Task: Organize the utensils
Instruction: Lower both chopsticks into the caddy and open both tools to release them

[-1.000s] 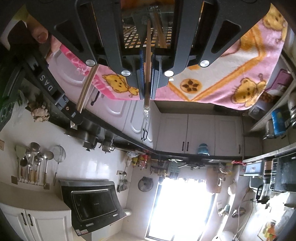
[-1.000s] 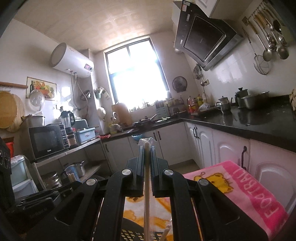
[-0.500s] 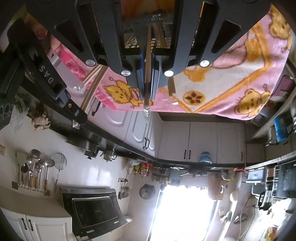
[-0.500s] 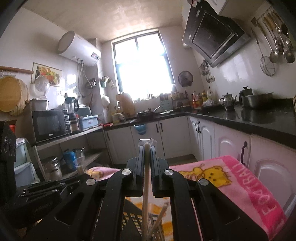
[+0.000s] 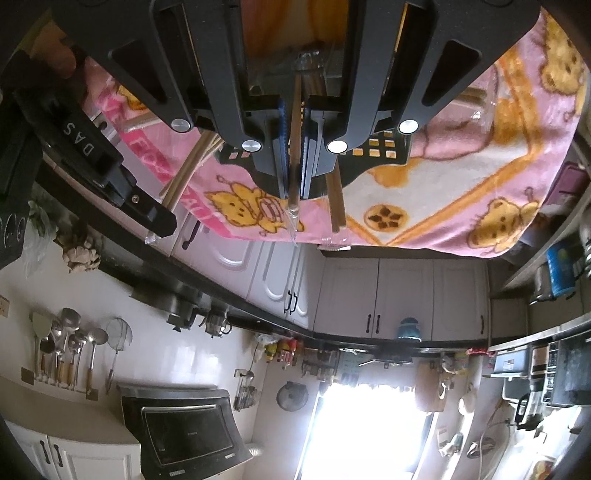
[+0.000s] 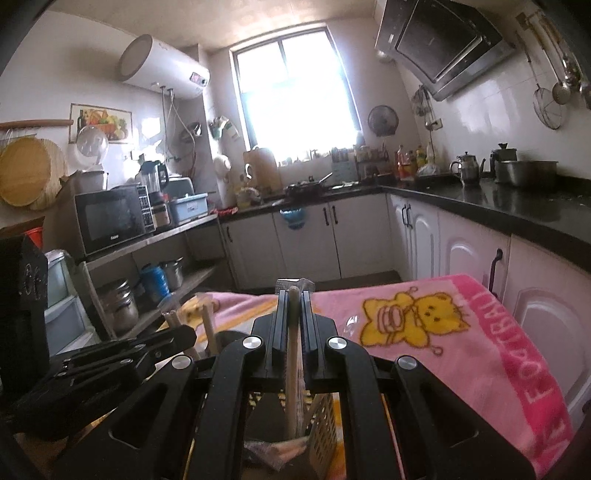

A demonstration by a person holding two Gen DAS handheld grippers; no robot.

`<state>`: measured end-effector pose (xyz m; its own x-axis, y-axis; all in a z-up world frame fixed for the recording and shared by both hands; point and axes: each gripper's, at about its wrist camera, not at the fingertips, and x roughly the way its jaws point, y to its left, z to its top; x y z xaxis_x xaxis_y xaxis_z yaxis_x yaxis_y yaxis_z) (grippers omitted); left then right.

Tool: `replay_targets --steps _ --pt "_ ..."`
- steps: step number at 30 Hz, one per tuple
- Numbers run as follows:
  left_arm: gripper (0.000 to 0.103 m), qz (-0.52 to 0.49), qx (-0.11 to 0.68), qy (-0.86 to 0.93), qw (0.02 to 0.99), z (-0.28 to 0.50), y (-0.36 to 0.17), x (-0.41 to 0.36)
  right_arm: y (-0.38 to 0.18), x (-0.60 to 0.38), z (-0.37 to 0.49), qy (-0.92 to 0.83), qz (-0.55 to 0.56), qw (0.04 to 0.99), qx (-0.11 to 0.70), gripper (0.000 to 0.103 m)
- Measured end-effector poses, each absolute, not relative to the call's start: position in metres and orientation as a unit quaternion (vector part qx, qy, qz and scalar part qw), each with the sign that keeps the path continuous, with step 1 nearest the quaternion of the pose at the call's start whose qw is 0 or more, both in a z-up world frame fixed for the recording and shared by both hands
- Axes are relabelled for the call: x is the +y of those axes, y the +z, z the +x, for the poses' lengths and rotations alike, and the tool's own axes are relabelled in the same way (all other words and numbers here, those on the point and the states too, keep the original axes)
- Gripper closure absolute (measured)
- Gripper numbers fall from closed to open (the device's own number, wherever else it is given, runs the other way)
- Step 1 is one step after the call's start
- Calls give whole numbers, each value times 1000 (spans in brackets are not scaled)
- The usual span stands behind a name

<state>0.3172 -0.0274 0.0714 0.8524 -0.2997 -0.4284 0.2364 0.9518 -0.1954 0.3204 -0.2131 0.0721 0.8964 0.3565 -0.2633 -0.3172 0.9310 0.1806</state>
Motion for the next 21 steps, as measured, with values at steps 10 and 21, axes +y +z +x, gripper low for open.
replay_targets --steps 10,21 --pt "102 -73 256 -137 954 312 68 -20 66 -206 317 161 49 965 200 95" --pt "85 -82 270 -127 951 301 69 -10 70 -219 311 152 54 965 209 74"
